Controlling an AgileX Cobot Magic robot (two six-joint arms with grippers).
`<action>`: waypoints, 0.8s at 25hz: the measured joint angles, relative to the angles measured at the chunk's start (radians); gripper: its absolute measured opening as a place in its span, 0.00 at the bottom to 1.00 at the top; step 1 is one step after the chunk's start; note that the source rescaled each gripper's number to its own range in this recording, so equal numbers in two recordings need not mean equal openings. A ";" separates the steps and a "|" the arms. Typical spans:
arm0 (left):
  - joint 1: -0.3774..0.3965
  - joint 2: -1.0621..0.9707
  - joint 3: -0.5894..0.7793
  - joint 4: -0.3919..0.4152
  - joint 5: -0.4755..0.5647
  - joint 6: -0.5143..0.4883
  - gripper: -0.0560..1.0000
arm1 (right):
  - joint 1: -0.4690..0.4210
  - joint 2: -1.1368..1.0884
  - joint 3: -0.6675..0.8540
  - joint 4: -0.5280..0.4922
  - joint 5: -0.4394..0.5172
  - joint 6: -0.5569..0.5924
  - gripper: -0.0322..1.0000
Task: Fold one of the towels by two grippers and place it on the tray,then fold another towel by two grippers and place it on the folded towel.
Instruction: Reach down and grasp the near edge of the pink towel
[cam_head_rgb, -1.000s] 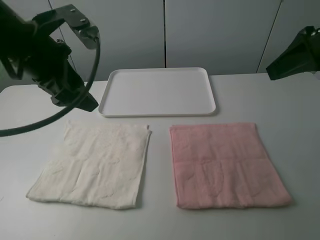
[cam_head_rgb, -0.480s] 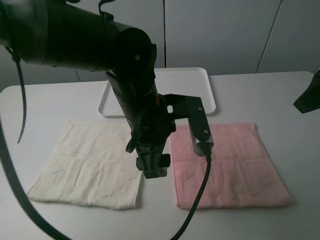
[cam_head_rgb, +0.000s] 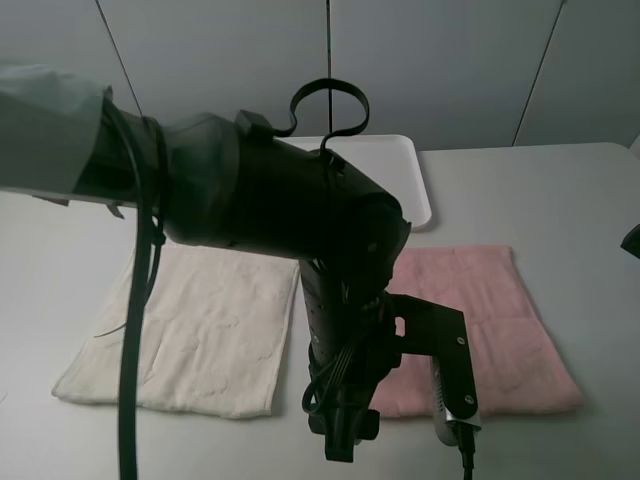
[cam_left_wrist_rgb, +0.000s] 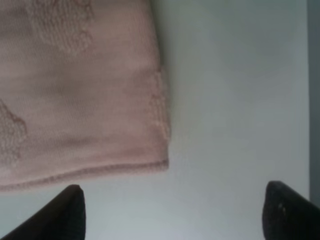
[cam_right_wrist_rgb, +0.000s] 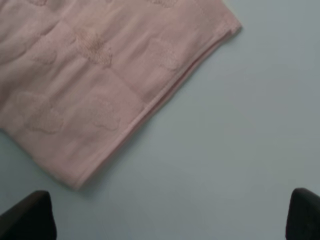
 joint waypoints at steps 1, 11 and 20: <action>-0.002 0.007 0.000 0.000 -0.002 -0.003 0.93 | 0.000 0.000 0.007 0.000 -0.002 -0.020 1.00; -0.042 0.065 0.000 0.010 -0.043 -0.047 0.93 | 0.000 0.000 0.074 0.000 -0.004 -0.058 1.00; -0.047 0.093 0.000 0.026 -0.043 -0.062 0.93 | 0.000 0.000 0.139 0.000 -0.010 -0.115 1.00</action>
